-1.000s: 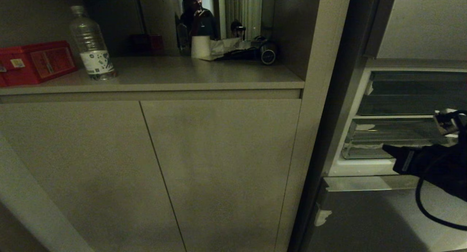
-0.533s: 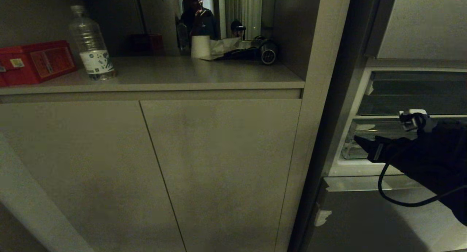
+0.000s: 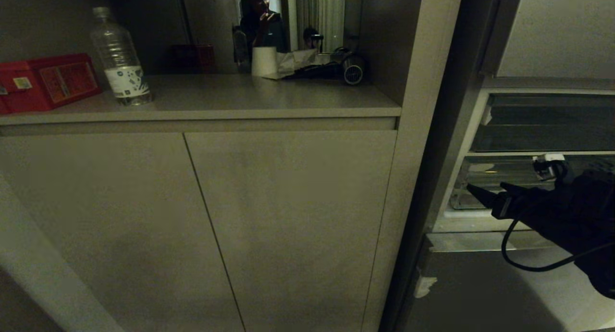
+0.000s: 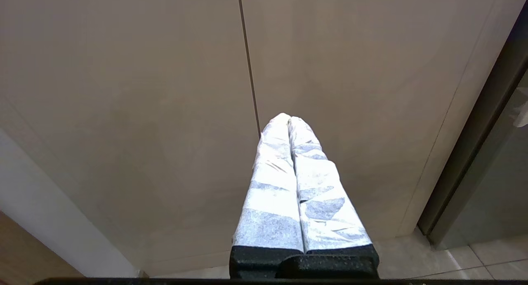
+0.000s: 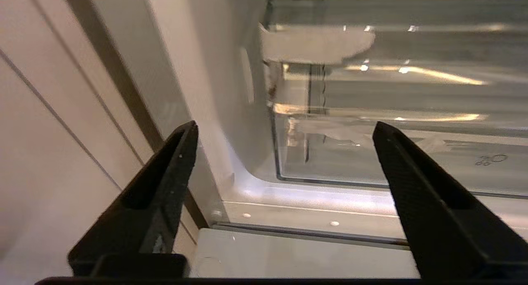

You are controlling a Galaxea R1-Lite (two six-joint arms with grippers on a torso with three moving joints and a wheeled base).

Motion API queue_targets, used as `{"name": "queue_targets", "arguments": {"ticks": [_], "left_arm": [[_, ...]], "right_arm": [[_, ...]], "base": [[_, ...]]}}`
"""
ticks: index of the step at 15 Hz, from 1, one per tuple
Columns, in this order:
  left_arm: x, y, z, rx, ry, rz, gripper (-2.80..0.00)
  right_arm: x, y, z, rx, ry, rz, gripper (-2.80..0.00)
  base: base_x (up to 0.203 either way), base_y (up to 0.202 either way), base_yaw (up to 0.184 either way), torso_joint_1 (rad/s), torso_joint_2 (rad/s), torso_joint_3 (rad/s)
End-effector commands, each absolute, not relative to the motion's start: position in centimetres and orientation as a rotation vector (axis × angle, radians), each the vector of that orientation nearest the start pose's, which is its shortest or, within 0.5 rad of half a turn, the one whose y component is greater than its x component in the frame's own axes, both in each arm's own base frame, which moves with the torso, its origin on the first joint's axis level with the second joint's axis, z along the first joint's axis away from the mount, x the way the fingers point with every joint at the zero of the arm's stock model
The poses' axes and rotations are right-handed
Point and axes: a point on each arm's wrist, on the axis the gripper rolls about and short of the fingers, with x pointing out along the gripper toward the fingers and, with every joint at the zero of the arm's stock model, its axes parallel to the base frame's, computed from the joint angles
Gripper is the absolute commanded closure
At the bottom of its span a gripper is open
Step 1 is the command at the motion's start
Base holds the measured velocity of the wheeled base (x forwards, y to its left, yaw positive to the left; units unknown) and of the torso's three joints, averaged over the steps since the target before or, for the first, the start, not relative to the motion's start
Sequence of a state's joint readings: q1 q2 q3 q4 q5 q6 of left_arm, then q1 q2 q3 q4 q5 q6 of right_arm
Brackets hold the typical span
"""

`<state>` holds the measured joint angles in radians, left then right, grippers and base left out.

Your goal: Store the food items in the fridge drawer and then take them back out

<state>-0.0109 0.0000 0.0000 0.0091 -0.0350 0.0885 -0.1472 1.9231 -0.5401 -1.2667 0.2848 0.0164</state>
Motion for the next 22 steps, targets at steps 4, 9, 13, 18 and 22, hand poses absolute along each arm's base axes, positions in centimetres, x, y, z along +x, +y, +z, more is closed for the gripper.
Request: {"name": "queue_targets", "arguments": {"ticks": [4, 9, 13, 18, 22], "left_arm": [[-2.3, -0.1, 7.5, 0.089, 0.009, -0.046, 0.00], [-2.3, -0.1, 7.5, 0.089, 0.009, -0.046, 0.00], [-2.3, -0.1, 7.5, 0.089, 0.009, -0.046, 0.00], [-2.3, -0.1, 7.5, 0.089, 0.009, -0.046, 0.00], [-2.3, -0.1, 7.5, 0.089, 0.008, -0.046, 0.00]], "right_arm": [[32.9, -4.6, 10.4, 0.041, 0.106, 0.129, -2.80], [34.3, -4.6, 10.3, 0.036, 0.091, 0.136, -2.80], [35.0, -4.6, 10.0, 0.038, 0.088, 0.137, -2.80], [35.8, -4.7, 9.7, 0.042, 0.084, 0.138, -2.80], [35.9, -4.7, 9.7, 0.045, 0.082, 0.137, -2.80]], "base": [[0.000, 0.000, 0.000, 0.000, 0.00, 0.000], [0.000, 0.000, 0.000, 0.000, 0.00, 0.000], [0.000, 0.000, 0.000, 0.000, 0.00, 0.000], [0.000, 0.000, 0.000, 0.000, 0.00, 0.000], [0.000, 0.000, 0.000, 0.000, 0.00, 0.000]]}}
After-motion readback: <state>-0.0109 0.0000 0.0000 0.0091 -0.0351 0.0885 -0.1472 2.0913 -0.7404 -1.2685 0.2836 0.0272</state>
